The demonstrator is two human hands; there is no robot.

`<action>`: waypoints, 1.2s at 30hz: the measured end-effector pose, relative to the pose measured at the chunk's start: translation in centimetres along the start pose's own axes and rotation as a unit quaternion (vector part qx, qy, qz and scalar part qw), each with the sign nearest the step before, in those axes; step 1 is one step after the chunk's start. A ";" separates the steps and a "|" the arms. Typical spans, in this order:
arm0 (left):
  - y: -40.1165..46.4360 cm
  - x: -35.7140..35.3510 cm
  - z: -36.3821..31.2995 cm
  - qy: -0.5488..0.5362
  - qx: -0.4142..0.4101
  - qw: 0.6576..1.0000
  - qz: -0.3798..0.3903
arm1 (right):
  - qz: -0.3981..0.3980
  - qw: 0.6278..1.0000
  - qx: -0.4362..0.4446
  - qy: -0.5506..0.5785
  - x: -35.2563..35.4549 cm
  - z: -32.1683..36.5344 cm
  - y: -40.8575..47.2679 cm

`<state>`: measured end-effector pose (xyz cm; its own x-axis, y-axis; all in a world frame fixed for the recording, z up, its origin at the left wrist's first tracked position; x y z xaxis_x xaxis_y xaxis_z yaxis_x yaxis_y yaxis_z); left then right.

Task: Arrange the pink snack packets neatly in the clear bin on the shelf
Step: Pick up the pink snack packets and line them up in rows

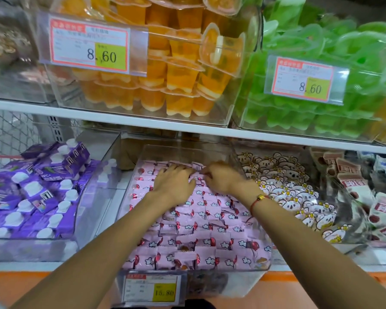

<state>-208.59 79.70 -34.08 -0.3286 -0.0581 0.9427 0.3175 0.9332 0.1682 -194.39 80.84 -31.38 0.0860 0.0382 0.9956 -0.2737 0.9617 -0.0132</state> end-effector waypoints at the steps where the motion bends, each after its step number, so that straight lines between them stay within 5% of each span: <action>1: 0.0 0.0 0.0 -0.004 -0.001 1.000 0.000 | 0.015 1.000 -0.002 -0.010 0.0 0.0 0.2; 6: 0.1 0.4 -0.5 -0.017 -0.018 0.999 -0.027 | 0.043 0.999 0.012 -0.001 1.3 -0.5 -1.9; 10: 0.6 0.8 -1.3 -0.031 -0.051 0.996 -0.061 | -0.136 0.990 0.010 -0.022 1.5 -1.6 -7.0; 14: 2.3 0.7 -2.4 -0.045 -0.053 0.998 0.007 | -0.280 0.958 -0.066 0.006 1.1 -2.3 -11.9; 19: 3.9 -0.4 -3.8 -0.004 -0.028 0.999 0.043 | -0.247 0.942 -0.135 0.183 -0.6 -3.0 -13.8; 29: 4.3 -1.0 -3.7 -0.088 -0.035 0.994 -0.048 | -0.217 0.918 -0.120 0.309 -1.4 -3.6 -13.2; 32: 4.4 -0.8 -4.2 -0.249 0.028 0.962 -0.104 | -0.203 0.919 -0.110 0.321 -1.2 -3.8 -13.2; 36: 3.9 0.7 -5.5 -0.460 0.097 0.860 -0.197 | -0.167 0.922 -0.117 0.328 -0.3 -4.3 -13.0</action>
<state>-202.67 81.38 -31.23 -0.9702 -0.1614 0.1810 -0.1047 0.9520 0.2876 -186.74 69.50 -31.88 0.7107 -0.1879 0.6780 0.0799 0.9790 0.1876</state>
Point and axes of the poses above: each hand's wrist, its own y-axis towards the middle knuckle, its own x-axis out of the back of the hand, z = x × y, the point moved 1 cm from there along y, towards the middle knuckle
